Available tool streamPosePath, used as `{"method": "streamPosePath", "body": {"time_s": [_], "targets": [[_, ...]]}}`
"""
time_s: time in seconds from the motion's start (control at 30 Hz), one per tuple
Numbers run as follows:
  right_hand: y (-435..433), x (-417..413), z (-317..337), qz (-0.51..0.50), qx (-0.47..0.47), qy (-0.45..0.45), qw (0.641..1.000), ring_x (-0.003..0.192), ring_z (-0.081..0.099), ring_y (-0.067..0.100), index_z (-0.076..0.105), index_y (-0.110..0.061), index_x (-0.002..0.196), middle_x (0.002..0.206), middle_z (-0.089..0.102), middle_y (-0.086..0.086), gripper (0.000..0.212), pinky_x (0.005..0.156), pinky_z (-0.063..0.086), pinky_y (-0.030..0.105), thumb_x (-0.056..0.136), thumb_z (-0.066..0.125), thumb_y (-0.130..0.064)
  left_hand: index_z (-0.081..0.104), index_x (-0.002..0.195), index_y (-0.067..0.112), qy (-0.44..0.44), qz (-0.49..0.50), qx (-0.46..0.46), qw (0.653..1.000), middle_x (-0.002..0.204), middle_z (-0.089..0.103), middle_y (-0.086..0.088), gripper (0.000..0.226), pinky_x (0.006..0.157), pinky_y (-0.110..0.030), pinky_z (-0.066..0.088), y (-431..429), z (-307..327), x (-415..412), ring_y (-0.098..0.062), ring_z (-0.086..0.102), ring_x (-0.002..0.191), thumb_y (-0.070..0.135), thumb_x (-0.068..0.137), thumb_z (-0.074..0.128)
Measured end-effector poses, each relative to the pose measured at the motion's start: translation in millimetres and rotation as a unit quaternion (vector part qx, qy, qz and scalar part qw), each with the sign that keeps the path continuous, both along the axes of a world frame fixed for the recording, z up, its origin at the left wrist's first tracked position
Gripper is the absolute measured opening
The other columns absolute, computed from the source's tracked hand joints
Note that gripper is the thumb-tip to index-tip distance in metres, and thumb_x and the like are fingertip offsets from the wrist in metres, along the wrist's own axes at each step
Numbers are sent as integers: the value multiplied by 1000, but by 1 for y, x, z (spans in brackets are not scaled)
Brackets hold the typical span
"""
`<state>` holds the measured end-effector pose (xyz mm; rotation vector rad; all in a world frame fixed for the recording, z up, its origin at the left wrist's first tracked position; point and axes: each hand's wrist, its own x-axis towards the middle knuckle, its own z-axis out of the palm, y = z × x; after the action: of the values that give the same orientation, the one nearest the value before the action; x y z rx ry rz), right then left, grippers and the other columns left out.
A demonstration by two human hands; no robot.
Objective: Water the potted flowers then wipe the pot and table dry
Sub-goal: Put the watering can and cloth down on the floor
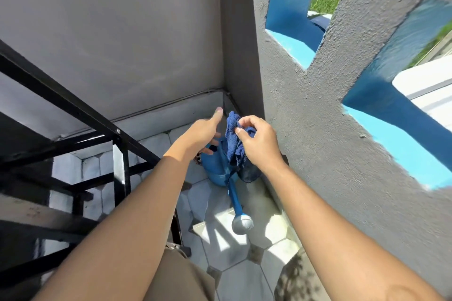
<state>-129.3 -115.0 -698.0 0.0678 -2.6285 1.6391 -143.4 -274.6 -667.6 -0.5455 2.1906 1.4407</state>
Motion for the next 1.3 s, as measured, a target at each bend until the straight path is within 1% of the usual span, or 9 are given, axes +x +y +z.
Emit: {"method": "streamPosePath", "body": {"time_s": [0.1, 0.2, 0.3, 0.47, 0.57, 0.7, 0.8, 0.97, 1.3], "targets": [[2, -5, 8, 21, -43, 10, 999, 92, 64, 9, 66, -25, 89, 99, 69, -4, 11, 77, 45, 12, 91, 66, -13, 68, 111, 24, 5, -61, 147, 987, 108, 74, -1, 68, 85, -43, 58, 10, 28, 13, -20, 71, 99, 78, 77, 48], [3, -7, 7, 40, -69, 7, 997, 92, 63, 8, 73, -16, 99, 101, 72, -1, 17, 77, 42, 3, 93, 62, -5, 67, 114, 21, 59, -52, 164, 983, 111, 74, -6, 37, 77, -38, 60, 11, 13, 24, -20, 73, 95, 47, 88, 64], [3, -6, 2, 65, -85, -6, 994, 97, 66, 5, 75, -13, 104, 103, 74, -2, 23, 83, 43, 3, 96, 56, -3, 68, 112, 13, 69, 44, 178, 981, 107, 75, -10, 22, 63, -30, 58, 0, -6, 22, -19, 74, 85, 22, 95, 59], [5, -12, -3, 8, -128, -5, 992, 103, 67, 3, 75, -22, 106, 103, 74, -11, 21, 92, 48, 15, 97, 59, -11, 56, 118, 7, 36, 296, 148, 943, 102, 63, -11, 27, 90, -44, 52, -15, -28, 8, -30, 61, 93, 21, 94, 53], [3, -14, -4, 0, -140, -12, 990, 105, 64, 0, 74, -25, 110, 105, 73, -13, 18, 90, 45, 11, 96, 63, -22, 50, 130, 7, 32, 350, 111, 930, 122, 59, -14, 42, 100, -44, 46, -32, -38, 0, -34, 58, 111, 26, 92, 51], [5, -10, -28, 63, -37, -95, 993, 120, 58, 9, 61, -22, 133, 130, 64, -7, 38, 103, 41, 21, 95, 63, -25, 49, 134, -1, -6, 223, -35, 974, 136, 54, -23, 50, 99, -41, 46, -35, -63, 4, -40, 52, 123, 28, 93, 47], [6, 2, -50, 127, 84, -157, 976, 128, 54, 17, 50, -24, 144, 141, 57, -2, 49, 105, 36, 19, 96, 60, -22, 35, 145, 10, 9, 132, -197, 971, 144, 43, -22, 67, 105, -47, 41, -33, -70, 10, -41, 45, 129, 27, 84, 56], [3, 9, -65, 142, 140, -184, 963, 133, 49, 19, 41, -25, 150, 148, 51, 1, 54, 101, 33, 17, 97, 54, -17, 24, 153, 17, 48, -121, -120, 984, 153, 41, -13, 65, 107, -29, 34, -10, -71, 22, -28, 43, 136, 18, 93, 51], [-3, 11, -69, 129, 166, -177, 961, 137, 45, 22, 40, -25, 150, 151, 45, 6, 57, 114, 35, 29, 95, 55, -19, 25, 153, 19, 78, -158, -168, 970, 155, 38, -11, 63, 112, -34, 32, -13, -67, 26, -29, 39, 139, 27, 96, 49]]}}
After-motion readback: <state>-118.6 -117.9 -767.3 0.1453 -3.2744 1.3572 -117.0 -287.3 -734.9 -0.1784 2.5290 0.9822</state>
